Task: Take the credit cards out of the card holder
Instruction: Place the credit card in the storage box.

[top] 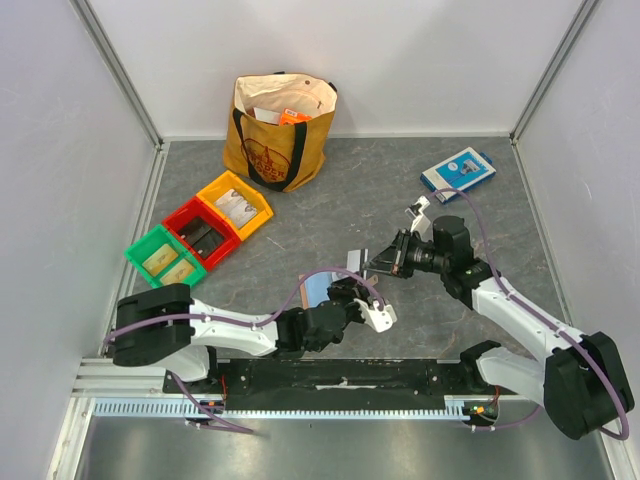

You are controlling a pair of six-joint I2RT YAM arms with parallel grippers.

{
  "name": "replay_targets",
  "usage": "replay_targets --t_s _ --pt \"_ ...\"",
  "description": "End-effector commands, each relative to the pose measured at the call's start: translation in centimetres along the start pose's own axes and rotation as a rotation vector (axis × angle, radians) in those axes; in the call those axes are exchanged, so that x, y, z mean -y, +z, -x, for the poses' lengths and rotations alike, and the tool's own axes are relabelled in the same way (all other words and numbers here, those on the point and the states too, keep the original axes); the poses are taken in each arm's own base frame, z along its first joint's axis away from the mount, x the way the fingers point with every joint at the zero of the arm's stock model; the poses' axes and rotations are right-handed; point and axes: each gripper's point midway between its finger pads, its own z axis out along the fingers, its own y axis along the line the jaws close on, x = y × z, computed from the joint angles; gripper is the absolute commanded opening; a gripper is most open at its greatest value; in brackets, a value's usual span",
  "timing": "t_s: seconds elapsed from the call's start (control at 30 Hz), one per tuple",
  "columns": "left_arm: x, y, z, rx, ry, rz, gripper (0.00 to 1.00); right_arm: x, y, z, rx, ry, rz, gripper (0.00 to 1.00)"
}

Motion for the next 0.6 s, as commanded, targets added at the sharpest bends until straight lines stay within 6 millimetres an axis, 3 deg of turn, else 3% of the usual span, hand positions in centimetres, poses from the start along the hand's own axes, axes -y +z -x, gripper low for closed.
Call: replay_targets --t_s 0.0,0.1,0.2,0.4,0.57 --pt "-2.1 0.3 1.0 0.012 -0.022 0.114 0.18 -1.0 -0.4 0.6 0.028 -0.015 0.023 0.0" --pt "-2.5 0.0 1.2 0.015 -0.049 0.121 0.02 -1.0 -0.5 0.8 0.04 -0.017 0.018 0.0" --pt "-2.8 -0.4 1.3 0.016 -0.105 0.118 0.02 -1.1 -0.7 1.2 0.067 -0.031 0.011 0.02" --pt "-3.3 -1.5 0.4 0.007 -0.303 0.078 0.02 -2.1 -1.8 3.0 0.166 -0.123 -0.006 0.34" --pt "-4.8 -2.3 -0.5 0.028 -0.579 0.012 0.02 -2.5 -3.0 4.4 0.247 -0.218 -0.039 0.59"
